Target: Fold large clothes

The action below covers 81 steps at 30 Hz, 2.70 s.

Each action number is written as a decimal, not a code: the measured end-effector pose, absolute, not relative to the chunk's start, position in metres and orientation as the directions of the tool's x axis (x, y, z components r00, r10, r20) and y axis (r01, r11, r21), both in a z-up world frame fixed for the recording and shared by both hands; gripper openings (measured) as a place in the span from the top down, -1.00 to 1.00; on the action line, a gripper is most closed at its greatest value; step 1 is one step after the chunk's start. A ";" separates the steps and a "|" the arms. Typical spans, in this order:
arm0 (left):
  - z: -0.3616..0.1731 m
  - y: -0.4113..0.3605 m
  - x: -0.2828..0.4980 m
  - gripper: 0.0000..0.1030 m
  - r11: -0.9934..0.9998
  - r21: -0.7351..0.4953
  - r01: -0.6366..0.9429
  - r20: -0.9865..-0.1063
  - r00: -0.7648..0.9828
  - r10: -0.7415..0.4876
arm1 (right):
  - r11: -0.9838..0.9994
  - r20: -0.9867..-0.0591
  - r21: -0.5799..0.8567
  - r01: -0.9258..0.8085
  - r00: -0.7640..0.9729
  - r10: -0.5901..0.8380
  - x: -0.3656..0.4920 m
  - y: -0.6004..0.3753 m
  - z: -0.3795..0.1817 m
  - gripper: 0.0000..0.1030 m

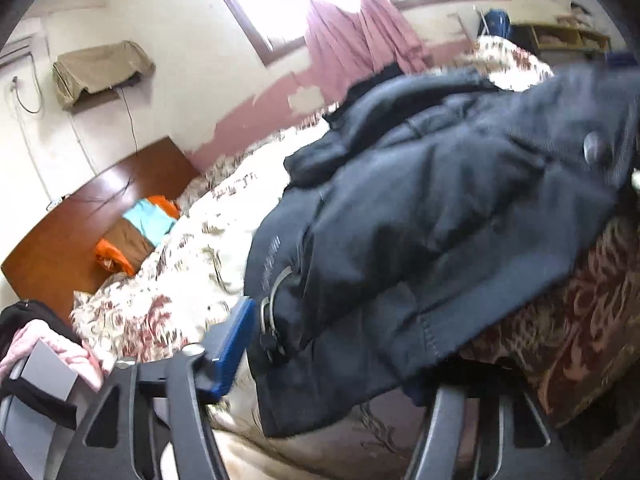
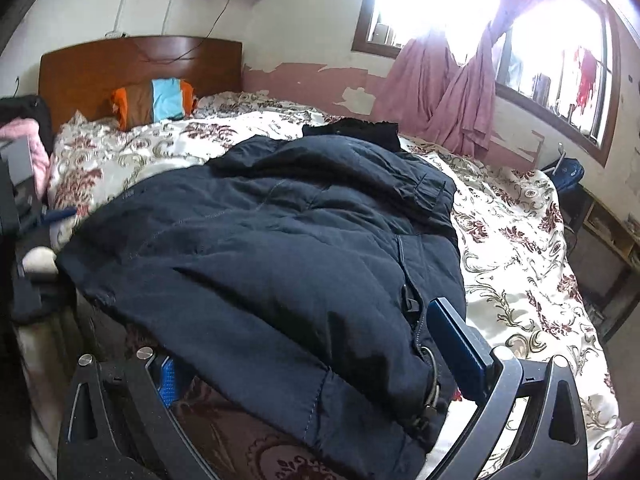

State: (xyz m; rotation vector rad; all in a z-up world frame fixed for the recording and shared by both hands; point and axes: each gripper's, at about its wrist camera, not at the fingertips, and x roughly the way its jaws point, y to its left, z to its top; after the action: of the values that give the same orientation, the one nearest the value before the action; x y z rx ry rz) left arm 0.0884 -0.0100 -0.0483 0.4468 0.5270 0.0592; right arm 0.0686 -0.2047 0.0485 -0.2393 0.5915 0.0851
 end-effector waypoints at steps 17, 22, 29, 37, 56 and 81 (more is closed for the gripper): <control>0.034 -0.009 0.123 0.44 0.946 0.303 0.114 -0.389 0.921 0.014 | 0.913 -0.588 -0.400 -0.078 0.786 -0.190 0.044 -0.211 -0.003 -0.95; 0.026 -0.007 0.121 0.44 0.950 0.293 0.110 -0.408 0.913 0.020 | 0.935 -0.544 -0.354 -0.028 0.819 -0.181 0.044 -0.225 0.013 -0.32; 0.023 0.000 0.110 0.74 0.962 0.241 0.126 -0.425 0.905 -0.012 | 0.947 -0.475 -0.320 -0.043 0.872 -0.121 0.037 -0.217 0.030 0.71; 0.024 0.009 0.089 0.81 0.972 0.180 0.153 -0.409 0.910 -0.067 | 0.966 -0.419 -0.256 -0.024 0.904 -0.089 0.020 -0.222 0.046 0.81; 0.117 0.018 0.022 0.83 0.967 0.173 0.186 -0.233 0.962 -0.144 | 0.980 -0.214 -0.201 -0.007 0.976 -0.037 -0.052 -0.226 0.150 0.86; 0.168 0.007 0.242 0.83 0.973 0.153 0.171 -0.168 0.975 -0.145 | 0.966 -0.119 -0.258 0.032 0.991 -0.064 0.198 -0.224 0.213 0.86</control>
State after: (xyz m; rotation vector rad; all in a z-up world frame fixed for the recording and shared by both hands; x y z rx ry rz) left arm 0.2423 0.0065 0.1678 0.1680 0.1568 -0.1600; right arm 0.1983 -0.2236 0.2126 -0.2588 0.1270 -0.0488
